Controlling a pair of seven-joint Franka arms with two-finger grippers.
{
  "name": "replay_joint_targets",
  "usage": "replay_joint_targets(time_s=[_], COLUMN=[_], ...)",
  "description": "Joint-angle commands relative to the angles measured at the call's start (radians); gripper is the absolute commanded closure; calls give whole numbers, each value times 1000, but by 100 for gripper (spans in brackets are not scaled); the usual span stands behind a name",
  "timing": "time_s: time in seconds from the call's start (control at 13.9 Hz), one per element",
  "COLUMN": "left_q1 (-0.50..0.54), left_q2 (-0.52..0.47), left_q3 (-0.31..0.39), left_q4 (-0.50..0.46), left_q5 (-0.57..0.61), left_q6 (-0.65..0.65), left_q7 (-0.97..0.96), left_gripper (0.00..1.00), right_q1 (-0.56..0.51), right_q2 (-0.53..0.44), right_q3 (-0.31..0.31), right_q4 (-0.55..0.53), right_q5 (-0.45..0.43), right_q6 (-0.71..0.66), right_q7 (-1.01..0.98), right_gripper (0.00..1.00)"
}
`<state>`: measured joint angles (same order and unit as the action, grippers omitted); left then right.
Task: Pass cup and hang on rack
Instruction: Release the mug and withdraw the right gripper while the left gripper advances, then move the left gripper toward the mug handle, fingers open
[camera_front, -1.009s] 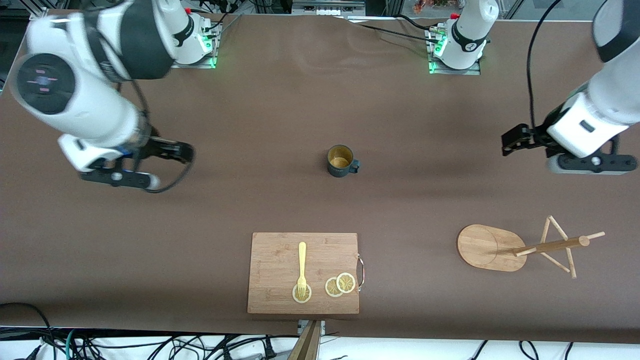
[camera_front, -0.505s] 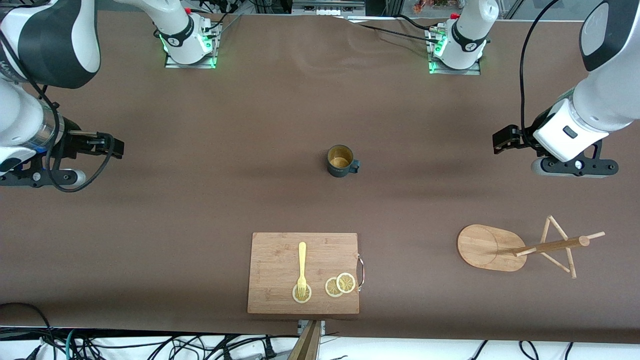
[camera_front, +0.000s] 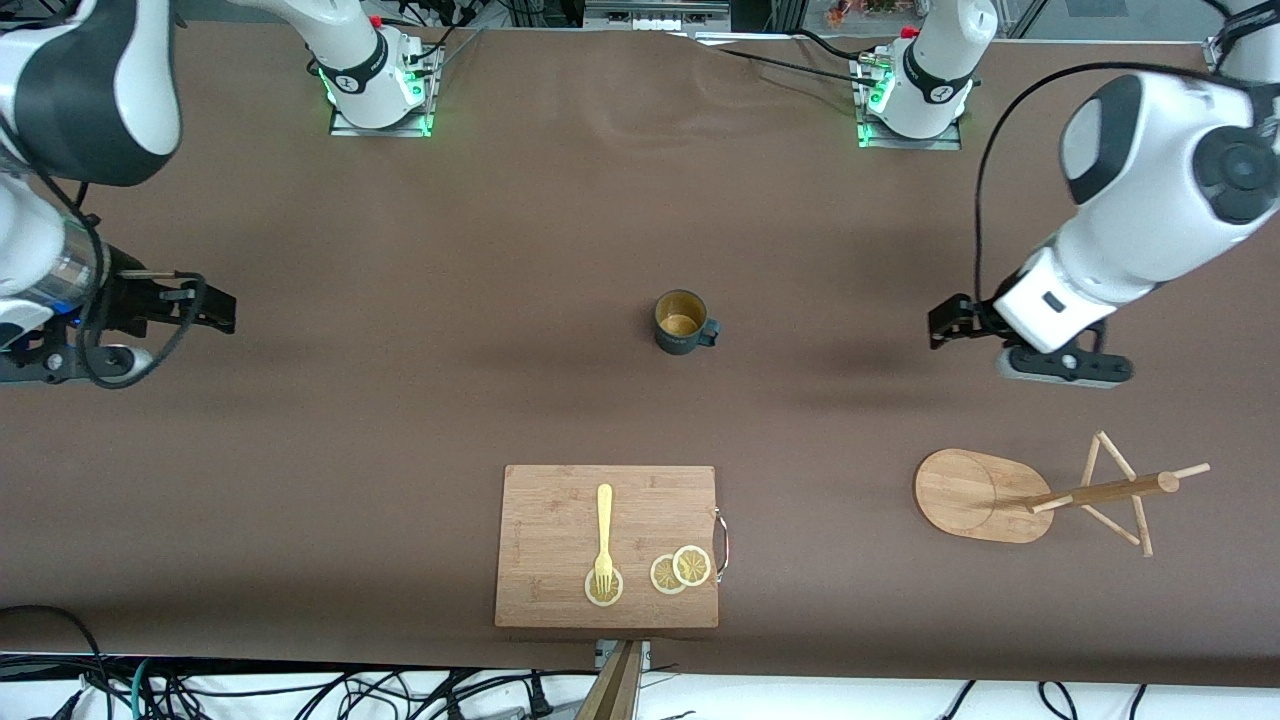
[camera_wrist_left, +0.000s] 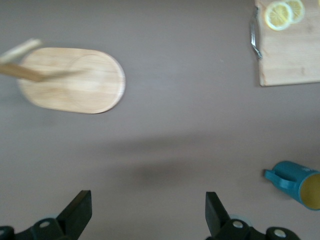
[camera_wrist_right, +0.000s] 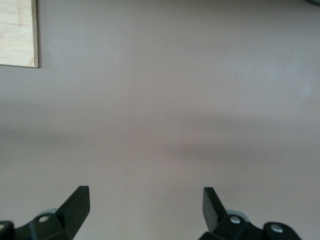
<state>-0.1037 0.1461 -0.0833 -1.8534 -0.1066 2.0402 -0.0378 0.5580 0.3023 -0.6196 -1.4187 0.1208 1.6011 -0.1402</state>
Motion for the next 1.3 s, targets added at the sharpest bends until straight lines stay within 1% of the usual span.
replay_joint_targets(time_s=[0.0, 0.07, 0.14, 0.36, 0.43, 0.5, 0.65, 0.79, 0.94, 1.01, 1.15, 1.23], left_q1=[-1, -1, 2, 22, 33, 35, 45, 90, 131, 139, 151, 156], left_q2=[-60, -54, -43, 10, 29, 44, 44, 43, 44, 56, 88, 110], left_q3=[-23, -24, -27, -38, -47, -50, -62, -98, -131, -137, -141, -153], left_q4=[-171, -199, -217, -249, -250, -245, -253, -276, -311, -316, -316, -316], left_q5=[-79, -114, -154, -310, -373, -433, -531, -619, -671, -680, -694, -718], left_q6=[148, 193, 219, 229, 229, 232, 229, 219, 221, 221, 219, 216], left_q7=[131, 226, 340, 626, 719, 805, 989, 1183, 1324, 1395, 1522, 1586], left_gripper=[0, 0, 0, 0, 0, 0, 0, 0, 0, 0, 0, 0], right_q1=[-217, -292, -361, -490, -539, -553, -560, -592, -609, -606, -593, -595], right_q2=[-118, -130, -144, -228, -250, -253, -256, -308, -308, -307, -301, -299], right_q3=[243, 347, 416, 556, 596, 604, 604, 606, 606, 604, 610, 610], right_q4=[-97, -101, -118, -227, -256, -261, -256, -259, -261, -253, -236, -238], right_q5=[-57, -97, -105, -121, -121, -119, -113, -107, -105, -113, -124, -122], right_q6=[23, 23, 32, 89, 97, 86, 63, 71, 40, 16, 8, 3], right_q7=[-33, -20, -9, 2, 34, 43, 44, 50, 34, 34, 42, 48], right_gripper=[0, 0, 0, 0, 0, 0, 0, 0, 0, 0, 0, 0])
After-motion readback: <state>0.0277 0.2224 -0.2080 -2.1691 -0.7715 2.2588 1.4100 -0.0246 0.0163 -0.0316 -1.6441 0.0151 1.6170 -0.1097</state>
